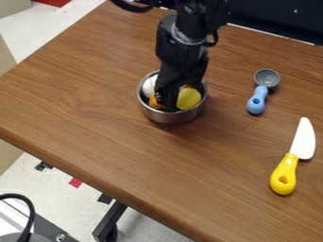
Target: Move yellow object to left bottom of silver pot
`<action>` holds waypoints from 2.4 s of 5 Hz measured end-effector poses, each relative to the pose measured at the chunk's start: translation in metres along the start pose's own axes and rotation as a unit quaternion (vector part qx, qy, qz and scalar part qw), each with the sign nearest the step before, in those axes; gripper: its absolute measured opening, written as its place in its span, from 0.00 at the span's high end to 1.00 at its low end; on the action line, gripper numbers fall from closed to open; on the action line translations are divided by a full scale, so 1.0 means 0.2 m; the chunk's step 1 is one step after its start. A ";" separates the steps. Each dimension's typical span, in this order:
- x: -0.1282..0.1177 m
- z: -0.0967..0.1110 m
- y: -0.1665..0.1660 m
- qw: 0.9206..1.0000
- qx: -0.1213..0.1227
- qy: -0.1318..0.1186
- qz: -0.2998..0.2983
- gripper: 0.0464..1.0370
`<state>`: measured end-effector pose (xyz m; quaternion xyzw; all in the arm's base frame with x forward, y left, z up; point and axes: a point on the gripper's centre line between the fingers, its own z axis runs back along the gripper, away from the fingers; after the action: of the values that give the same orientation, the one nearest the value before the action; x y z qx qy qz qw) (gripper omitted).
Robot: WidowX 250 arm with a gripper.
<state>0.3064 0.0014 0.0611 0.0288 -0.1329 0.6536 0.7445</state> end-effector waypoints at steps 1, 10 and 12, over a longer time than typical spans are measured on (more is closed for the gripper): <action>-0.01 -0.02 -0.01 1.000 0.015 0.003 0.008 0.04; 0.21 0.22 -0.05 0.998 0.009 0.058 -0.036 0.52; 0.26 0.37 -0.09 0.993 0.002 0.099 -0.066 0.52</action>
<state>0.3174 0.0324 0.1476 -0.0263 -0.0550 0.6029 0.7955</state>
